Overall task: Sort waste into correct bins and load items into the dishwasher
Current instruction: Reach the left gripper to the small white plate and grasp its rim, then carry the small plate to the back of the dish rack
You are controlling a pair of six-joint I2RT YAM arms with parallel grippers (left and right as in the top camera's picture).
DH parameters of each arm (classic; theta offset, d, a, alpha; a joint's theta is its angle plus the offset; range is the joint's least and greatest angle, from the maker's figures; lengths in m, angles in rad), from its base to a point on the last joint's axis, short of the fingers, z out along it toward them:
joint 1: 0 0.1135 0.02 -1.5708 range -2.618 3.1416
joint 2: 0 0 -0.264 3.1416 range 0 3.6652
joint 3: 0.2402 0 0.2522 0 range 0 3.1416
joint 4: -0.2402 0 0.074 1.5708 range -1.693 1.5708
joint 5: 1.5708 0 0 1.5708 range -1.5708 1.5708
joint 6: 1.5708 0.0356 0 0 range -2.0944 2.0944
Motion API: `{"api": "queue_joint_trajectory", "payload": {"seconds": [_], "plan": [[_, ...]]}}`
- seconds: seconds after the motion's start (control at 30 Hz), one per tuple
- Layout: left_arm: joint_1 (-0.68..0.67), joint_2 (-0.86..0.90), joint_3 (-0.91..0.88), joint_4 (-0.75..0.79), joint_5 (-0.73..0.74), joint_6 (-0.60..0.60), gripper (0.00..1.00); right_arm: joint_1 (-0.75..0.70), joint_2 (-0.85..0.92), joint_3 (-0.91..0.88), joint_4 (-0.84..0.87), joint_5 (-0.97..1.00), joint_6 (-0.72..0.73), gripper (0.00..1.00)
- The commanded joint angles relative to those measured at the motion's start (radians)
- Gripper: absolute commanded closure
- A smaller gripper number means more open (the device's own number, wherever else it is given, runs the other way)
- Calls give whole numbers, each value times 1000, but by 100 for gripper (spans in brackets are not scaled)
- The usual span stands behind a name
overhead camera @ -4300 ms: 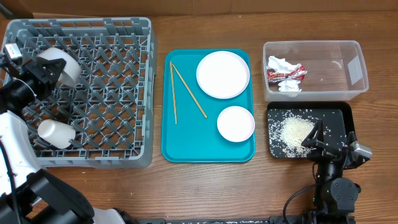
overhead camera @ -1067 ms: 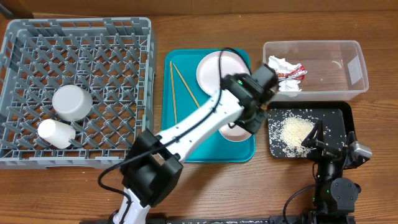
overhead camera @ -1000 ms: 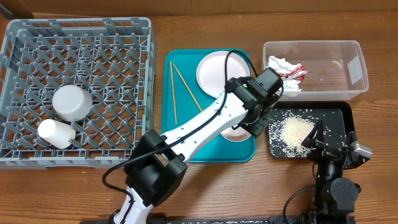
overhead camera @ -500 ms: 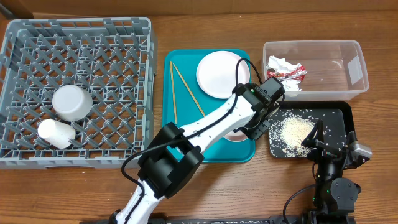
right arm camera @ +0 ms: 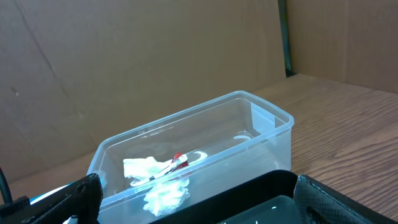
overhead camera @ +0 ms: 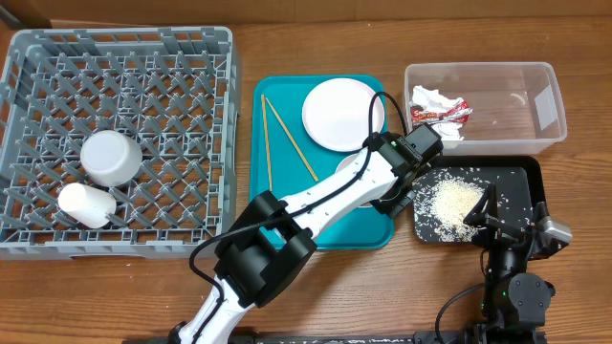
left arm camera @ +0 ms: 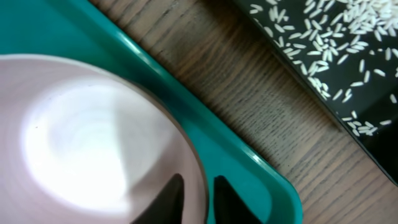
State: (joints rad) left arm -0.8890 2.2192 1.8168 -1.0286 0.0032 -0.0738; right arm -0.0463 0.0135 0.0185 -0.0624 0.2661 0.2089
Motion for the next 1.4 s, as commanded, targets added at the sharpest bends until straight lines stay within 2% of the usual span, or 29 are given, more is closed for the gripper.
{"api": "queue_joint_trajectory", "payload": {"seconds": [0.0,0.13,0.23,0.37,0.47,0.57,0.67,0.73,0.83,1.0,1.17,1.27,1.33,1.37], "plan": [[-10,32,11,-3,-44,7,80,-7,-11,-11,6,2,0,0],[-11,42,11,-6,-44,6,96,-7,-11,-11,7,2,0,0],[-11,41,24,-27,-43,5,96,-7,-11,-11,6,2,0,0],[-6,16,120,-135,-11,-20,96,-7,-11,-11,7,2,0,0],[53,-52,319,-257,85,-70,96,-7,-11,-11,6,2,0,0],[169,-114,426,-283,241,-108,96,-7,-10,-11,6,2,0,0],[317,-170,440,-271,396,-145,96,-7,-10,-11,6,2,0,0],[436,-187,439,-264,505,-166,96,-7,-10,-11,6,2,0,0],[665,-186,436,-240,749,-170,96,-7,-10,-11,6,2,0,0],[985,-185,435,-217,1018,-159,96,-7,-10,-11,6,2,0,0],[1201,-185,387,-156,1286,-66,96,-7,-10,-11,6,2,0,0],[1309,-185,282,-99,1442,6,96,-7,-10,-11,6,2,0,0],[1358,-185,193,-70,1579,105,96,-7,-10,-11,6,2,0,0],[1380,-185,146,-70,1576,127,96,-7,-10,-11,6,2,0,0]]}}
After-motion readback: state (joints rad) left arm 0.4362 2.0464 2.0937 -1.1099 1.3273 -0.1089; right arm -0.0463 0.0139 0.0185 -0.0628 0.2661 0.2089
